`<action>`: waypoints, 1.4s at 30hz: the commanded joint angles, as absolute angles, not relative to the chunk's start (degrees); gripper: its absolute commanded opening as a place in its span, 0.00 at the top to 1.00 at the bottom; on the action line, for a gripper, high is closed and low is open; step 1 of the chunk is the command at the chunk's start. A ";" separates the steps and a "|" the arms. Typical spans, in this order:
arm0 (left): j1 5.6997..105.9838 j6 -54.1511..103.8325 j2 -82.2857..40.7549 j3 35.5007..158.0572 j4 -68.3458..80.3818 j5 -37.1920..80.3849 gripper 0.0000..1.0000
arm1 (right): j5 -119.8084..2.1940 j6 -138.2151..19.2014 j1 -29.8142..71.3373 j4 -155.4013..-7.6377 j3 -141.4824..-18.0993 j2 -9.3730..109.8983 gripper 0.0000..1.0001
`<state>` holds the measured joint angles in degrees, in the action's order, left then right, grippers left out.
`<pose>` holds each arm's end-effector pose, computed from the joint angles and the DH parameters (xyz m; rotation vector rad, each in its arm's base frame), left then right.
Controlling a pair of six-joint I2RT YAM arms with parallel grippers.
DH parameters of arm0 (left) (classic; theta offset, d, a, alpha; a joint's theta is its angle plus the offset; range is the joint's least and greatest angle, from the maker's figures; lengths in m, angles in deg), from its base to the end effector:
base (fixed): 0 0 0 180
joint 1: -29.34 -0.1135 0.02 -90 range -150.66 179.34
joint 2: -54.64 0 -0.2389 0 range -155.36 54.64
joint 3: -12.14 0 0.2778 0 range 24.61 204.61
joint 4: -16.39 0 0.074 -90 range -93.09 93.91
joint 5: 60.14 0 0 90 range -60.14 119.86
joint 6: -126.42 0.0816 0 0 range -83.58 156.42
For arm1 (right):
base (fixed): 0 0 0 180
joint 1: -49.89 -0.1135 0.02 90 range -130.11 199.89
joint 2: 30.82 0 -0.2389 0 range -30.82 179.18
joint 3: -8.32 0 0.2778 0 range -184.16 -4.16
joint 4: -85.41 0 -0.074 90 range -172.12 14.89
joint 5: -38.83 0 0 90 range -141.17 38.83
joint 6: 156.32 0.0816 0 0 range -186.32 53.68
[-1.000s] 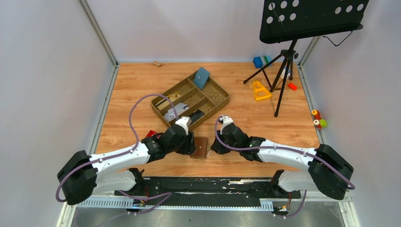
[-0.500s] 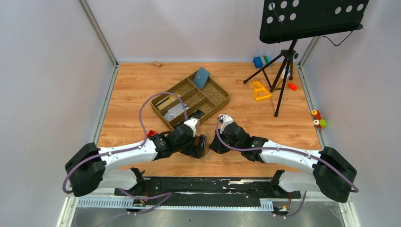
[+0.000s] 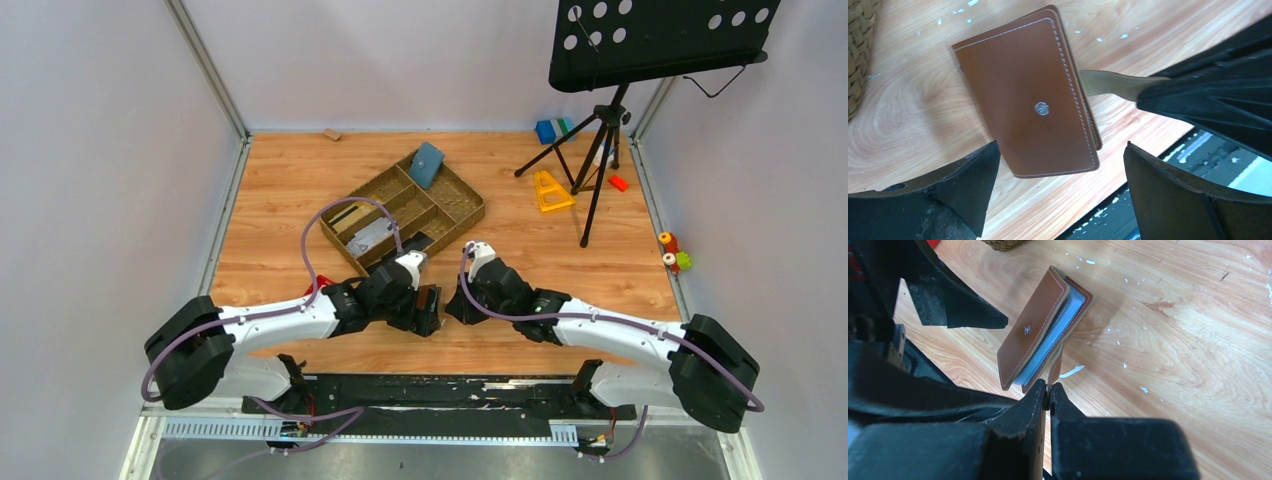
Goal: Take the credit cards out of the card holder
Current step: Open the card holder at the center of the board.
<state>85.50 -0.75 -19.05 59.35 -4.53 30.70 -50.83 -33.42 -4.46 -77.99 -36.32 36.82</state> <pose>0.1719 -0.2542 0.1044 0.4104 2.4976 -0.7050 0.1780 0.2473 0.1267 -0.4415 2.3487 0.7708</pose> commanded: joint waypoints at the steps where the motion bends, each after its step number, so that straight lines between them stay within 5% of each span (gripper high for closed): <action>1: 84.78 -2.60 -16.66 58.42 0.60 26.07 0.01 | -49.23 -35.17 -4.69 -78.10 -37.23 37.69 1.00; 8: 81.48 -4.45 -16.27 55.05 3.66 22.51 0.06 | -49.11 -36.05 -4.67 -77.87 -37.40 38.70 1.00; 15: 79.66 -5.06 -12.72 53.42 2.75 23.17 0.26 | -48.22 -36.67 -4.63 -76.29 -38.05 38.83 1.00; 34: 72.69 -5.76 -2.75 50.38 -3.18 20.37 0.47 | -50.26 -39.95 -0.89 -71.84 -40.13 37.55 1.00; 37: 72.67 -4.28 -2.64 51.13 -5.41 21.59 0.52 | -50.28 -41.28 -0.61 -71.83 -40.36 37.94 1.00; 39: 72.67 -2.93 -3.14 51.80 -7.18 22.55 0.65 | -50.20 -42.42 -0.51 -71.61 -40.61 38.14 1.00; 42: 72.67 -2.92 -2.91 51.47 -7.96 22.98 0.66 | -49.65 -43.33 -0.43 -71.29 -40.77 37.88 1.00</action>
<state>72.83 -4.16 -3.53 50.78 -6.04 21.67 -49.80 -40.65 -0.83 -71.18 -38.26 38.72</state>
